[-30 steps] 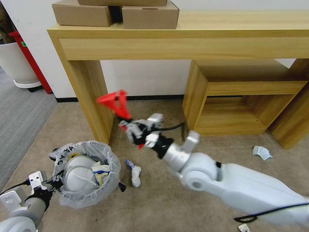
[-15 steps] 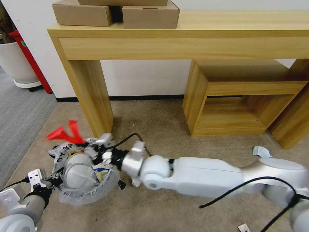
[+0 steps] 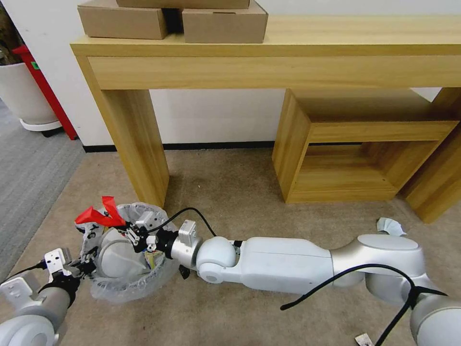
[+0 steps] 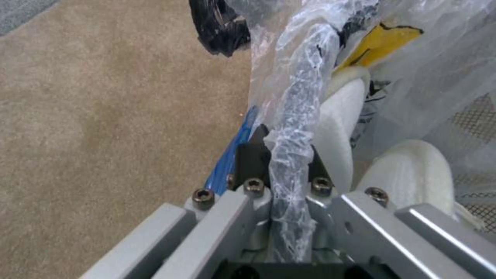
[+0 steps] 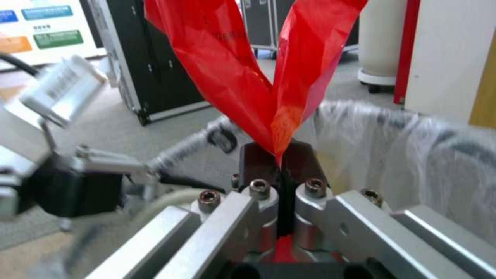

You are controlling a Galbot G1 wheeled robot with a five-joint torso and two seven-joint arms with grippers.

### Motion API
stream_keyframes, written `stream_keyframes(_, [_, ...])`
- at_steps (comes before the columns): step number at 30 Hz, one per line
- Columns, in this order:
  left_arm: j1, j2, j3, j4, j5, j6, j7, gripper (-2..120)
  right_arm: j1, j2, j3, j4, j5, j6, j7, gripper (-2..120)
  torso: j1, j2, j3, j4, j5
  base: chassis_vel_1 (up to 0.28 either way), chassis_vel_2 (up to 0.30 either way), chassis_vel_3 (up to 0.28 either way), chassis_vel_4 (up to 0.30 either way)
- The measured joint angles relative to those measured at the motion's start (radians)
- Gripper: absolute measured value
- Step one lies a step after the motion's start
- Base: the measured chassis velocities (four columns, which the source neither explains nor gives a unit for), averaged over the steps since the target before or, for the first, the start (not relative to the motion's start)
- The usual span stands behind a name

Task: Pick up the trash bin and place the garbage on the floor into it.

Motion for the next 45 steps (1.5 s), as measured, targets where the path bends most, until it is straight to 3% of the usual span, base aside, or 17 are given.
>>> stream_keyframes(3, [0.001, -0.006, 0.003, -0.003, 0.001, 0.0, 0.0, 1, -0.002, 0.014, -0.008, -0.023, -0.005, 0.0, 0.007, 0, 0.0, 0.0, 0.0, -0.0001, 0.0001, 0.0, 0.0, 0.0, 0.0])
stream_keyframes(6, [0.002, -0.015, 0.008, -0.006, 0.005, 0.0, 0.0, 1, -0.008, 0.033, -0.014, -0.057, -0.014, 0.002, 0.009, 10, 0.0, 0.0, 0.0, 0.0, 0.0, 0.0, 0.0, 0.0, 0.0])
stream_keyframes(12, [0.003, -0.01, 0.004, -0.006, 0.004, 0.0, 0.001, 1, -0.012, 0.043, -0.015, -0.074, -0.028, 0.001, 0.011, 18, 0.0, 0.0, 0.0, 0.0001, 0.0001, 0.0, 0.0, 0.0, 0.0])
stream_keyframes(34, [-0.006, -0.005, -0.001, 0.02, 0.003, 0.0, 0.0, 1, -0.019, -0.017, 0.014, 0.034, -0.034, -0.015, 0.027, 98, 0.0, 0.0, 0.0, 0.0, 0.0002, 0.0, 0.0, 0.0, 0.0])
stream_keyframes(45, [-0.01, 0.004, -0.005, 0.027, 0.007, 0.0, -0.004, 1, -0.062, -0.128, 0.182, 0.205, -0.008, -0.034, 0.065, 100, 0.0, 0.0, 0.0, 0.0001, 0.0002, 0.0, 0.0, 0.0, 0.0])
